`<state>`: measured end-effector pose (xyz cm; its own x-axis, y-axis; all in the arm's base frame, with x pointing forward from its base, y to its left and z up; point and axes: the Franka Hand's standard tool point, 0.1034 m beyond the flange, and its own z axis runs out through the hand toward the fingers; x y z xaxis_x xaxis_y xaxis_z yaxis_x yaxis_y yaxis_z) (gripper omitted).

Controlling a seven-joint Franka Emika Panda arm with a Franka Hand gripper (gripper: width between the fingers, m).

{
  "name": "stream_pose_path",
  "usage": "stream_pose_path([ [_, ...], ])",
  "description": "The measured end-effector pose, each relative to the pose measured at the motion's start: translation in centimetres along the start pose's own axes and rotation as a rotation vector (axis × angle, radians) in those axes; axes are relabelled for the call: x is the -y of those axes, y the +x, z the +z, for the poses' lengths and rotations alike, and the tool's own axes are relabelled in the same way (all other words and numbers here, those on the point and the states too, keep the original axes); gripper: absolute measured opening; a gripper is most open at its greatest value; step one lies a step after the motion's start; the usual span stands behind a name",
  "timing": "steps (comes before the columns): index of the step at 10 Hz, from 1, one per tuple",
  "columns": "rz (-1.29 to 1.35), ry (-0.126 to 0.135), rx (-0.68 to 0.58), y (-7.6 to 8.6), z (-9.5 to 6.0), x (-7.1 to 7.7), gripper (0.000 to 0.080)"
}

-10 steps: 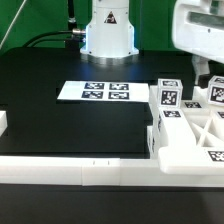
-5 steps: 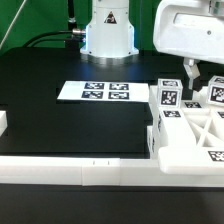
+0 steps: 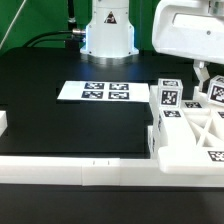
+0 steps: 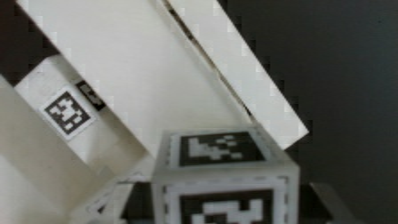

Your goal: Assemble chair

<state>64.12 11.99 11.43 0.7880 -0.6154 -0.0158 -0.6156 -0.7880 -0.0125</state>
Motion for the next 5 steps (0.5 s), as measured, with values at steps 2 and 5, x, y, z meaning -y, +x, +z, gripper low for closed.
stream_pose_path([
  [2, 0.059, 0.011, 0.007, 0.5, -0.1, -0.3, 0.0281],
  [5, 0.391, 0.054, -0.018, 0.8, 0.1, -1.1, 0.0281],
])
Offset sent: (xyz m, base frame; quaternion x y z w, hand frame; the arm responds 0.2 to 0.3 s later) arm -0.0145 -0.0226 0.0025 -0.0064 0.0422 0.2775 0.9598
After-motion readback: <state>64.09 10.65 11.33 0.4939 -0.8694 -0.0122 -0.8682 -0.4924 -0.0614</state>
